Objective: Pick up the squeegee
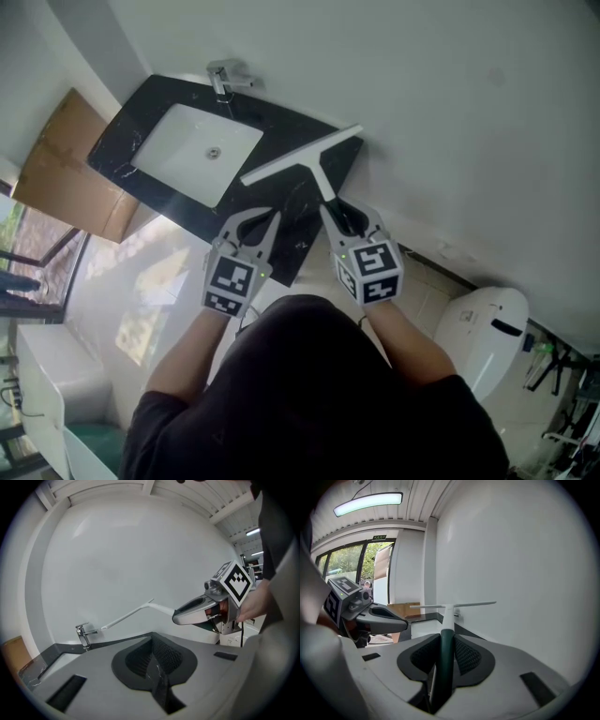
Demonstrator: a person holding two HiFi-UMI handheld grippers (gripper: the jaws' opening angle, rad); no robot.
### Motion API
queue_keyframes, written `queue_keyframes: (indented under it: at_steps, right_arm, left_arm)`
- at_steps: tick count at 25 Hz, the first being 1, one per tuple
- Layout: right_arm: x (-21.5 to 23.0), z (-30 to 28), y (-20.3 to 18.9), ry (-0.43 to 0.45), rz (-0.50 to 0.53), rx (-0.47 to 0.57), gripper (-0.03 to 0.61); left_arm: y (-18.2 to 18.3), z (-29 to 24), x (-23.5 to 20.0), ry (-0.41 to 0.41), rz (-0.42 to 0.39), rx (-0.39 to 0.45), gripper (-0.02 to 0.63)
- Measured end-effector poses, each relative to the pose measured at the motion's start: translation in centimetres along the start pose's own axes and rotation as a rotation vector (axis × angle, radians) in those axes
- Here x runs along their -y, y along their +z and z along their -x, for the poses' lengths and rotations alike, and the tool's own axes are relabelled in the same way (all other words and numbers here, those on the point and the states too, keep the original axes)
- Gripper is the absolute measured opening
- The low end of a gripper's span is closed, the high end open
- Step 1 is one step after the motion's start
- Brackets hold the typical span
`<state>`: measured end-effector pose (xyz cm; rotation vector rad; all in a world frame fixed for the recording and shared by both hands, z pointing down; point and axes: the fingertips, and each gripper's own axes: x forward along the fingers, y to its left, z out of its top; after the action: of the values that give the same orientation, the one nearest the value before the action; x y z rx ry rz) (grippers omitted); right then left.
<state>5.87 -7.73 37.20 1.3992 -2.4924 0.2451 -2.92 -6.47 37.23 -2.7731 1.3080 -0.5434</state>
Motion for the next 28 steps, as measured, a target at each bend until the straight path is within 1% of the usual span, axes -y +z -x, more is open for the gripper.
queue_keyframes:
  at_steps: [9,20,28]
  right_arm:
    - [-1.1,-0.3,0.5,-0.05,-0.004,-0.011,0.101]
    - [-2.0,-0.8,1.0,-0.053,0.014,-0.009,0.101]
    - [-2.0,-0.6,1.2,-0.062,0.016,-0.004,0.101]
  left_arm:
    - [0.5,0.9,-1.3,-0.048,-0.016,0.024,0.005]
    - [0.7,1.0,-2.4,-0.044,-0.008,0.043,0.005]
    - [0.7,0.8,-2.3,-0.052,-0.01,0.05,0.005]
